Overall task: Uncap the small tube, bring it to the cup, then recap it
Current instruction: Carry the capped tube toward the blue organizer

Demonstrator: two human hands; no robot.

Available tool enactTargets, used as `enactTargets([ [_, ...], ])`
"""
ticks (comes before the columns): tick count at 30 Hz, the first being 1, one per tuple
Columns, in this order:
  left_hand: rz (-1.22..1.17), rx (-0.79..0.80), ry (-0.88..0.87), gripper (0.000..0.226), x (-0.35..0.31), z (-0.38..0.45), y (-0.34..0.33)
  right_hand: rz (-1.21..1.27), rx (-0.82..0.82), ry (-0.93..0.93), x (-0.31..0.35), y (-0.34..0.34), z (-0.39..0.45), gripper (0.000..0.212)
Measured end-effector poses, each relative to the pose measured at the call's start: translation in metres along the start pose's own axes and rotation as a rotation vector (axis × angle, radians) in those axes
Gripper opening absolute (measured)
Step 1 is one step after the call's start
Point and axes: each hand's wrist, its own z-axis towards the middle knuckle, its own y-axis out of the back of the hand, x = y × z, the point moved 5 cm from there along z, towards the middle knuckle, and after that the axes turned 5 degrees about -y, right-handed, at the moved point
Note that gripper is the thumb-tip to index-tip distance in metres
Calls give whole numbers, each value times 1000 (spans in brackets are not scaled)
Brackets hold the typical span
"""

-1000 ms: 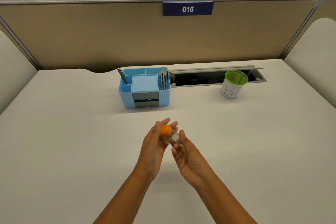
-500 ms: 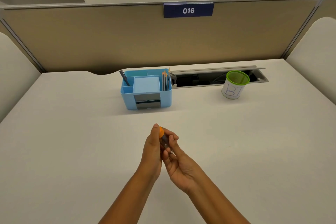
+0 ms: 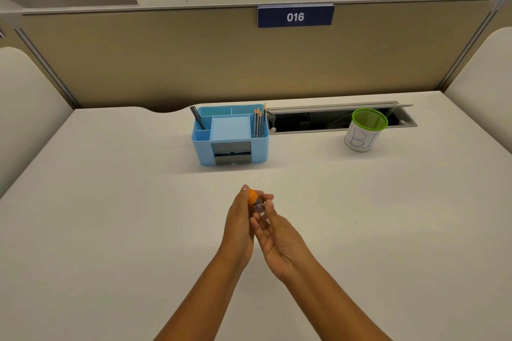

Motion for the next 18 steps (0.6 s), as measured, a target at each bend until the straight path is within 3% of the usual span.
enactTargets([
  [3, 54, -178, 24, 21, 2, 4, 10, -179, -67, 103, 11, 7, 6, 29],
  [7, 180, -370, -9, 17, 1, 6, 29, -355, -144, 205, 21, 10, 13, 22],
  [12, 273, -386, -36, 7, -1, 16, 36, -491, -246, 375, 38, -1, 25, 19],
  [18, 427, -363, -101, 26, -22, 49, 32, -602, -283, 482, 71, -33, 52, 12],
])
